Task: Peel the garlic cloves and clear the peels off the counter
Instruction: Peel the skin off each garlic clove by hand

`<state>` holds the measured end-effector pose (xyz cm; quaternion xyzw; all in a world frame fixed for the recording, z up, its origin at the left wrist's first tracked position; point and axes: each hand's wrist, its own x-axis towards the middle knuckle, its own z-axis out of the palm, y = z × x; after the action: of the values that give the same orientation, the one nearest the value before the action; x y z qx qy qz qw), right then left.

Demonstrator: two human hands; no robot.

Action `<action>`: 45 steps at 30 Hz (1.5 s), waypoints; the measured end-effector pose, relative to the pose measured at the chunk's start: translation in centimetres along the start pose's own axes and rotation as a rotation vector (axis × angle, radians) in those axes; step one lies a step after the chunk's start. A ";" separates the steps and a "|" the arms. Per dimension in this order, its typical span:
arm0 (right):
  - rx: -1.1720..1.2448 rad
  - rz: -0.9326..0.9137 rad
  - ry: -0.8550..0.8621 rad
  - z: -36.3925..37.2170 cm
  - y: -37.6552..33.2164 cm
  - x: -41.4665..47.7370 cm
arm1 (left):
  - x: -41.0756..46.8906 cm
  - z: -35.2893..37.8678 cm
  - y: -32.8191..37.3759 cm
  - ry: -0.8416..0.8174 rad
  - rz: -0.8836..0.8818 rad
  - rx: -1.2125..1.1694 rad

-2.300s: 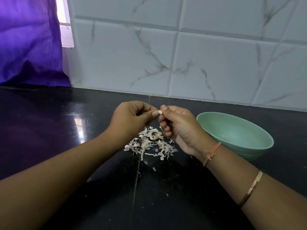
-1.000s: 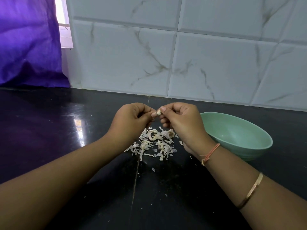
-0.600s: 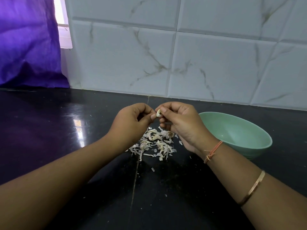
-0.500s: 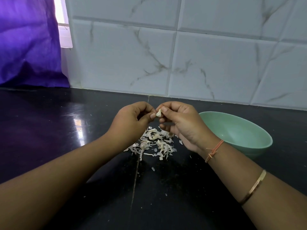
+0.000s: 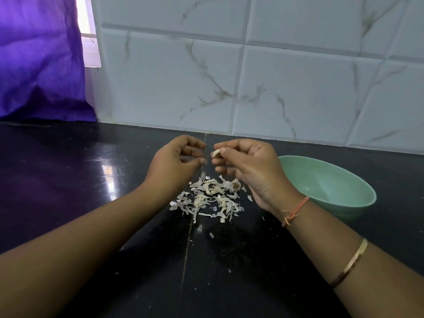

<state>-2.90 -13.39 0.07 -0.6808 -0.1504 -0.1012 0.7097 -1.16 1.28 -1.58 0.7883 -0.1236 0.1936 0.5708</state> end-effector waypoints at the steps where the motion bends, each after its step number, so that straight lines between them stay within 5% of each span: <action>1: -0.023 -0.021 0.012 0.1 0.0 0.0 | 0.0 0.0 0.0 -0.005 -0.001 0.001; 32: -0.008 0.004 0.060 0.5 -0.1 -0.1 | -0.6 0.2 0.8 -0.034 0.070 -0.048; 38: -0.185 -0.086 0.082 0.5 0.1 0.0 | -0.7 0.4 0.5 -0.080 0.083 -0.019; 45: -0.692 -0.439 0.181 0.6 -0.3 -0.1 | -0.7 0.4 0.5 -0.073 0.081 -0.001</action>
<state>-3.11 -12.86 0.33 -0.8191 -0.1861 -0.3541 0.4111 -1.92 0.73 -1.55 0.7890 -0.1764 0.1875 0.5578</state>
